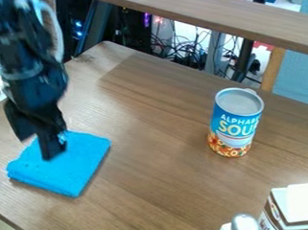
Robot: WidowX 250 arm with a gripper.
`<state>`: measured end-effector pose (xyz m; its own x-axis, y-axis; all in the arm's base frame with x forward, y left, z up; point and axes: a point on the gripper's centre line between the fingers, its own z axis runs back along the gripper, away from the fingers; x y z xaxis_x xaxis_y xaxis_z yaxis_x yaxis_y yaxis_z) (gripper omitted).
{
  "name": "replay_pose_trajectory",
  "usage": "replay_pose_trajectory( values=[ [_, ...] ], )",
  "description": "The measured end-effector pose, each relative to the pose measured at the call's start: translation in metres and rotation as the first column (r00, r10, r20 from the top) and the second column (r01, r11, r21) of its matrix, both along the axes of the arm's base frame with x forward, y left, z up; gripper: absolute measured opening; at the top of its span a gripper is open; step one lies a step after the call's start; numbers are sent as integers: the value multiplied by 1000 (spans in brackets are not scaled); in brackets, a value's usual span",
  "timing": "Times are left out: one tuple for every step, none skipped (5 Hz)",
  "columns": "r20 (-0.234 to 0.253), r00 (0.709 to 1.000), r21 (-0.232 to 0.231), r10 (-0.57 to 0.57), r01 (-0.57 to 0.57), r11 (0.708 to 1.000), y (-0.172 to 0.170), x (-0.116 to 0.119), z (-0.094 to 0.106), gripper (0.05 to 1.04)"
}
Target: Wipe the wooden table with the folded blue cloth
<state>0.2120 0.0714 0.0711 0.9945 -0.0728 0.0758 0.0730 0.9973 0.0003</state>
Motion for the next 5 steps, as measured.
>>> replay_pose_trajectory(
  values=[
    [29,997,23,65,-66,998,-6,20,-29,1001],
    [68,991,30,116,-119,992,-15,30,-46,1001],
    [105,985,30,135,-139,990,-15,29,-47,1001],
    [106,985,25,133,-136,990,-7,26,-47,1001],
    [111,988,-1,106,-106,994,-5,28,-49,1001]
  ],
)
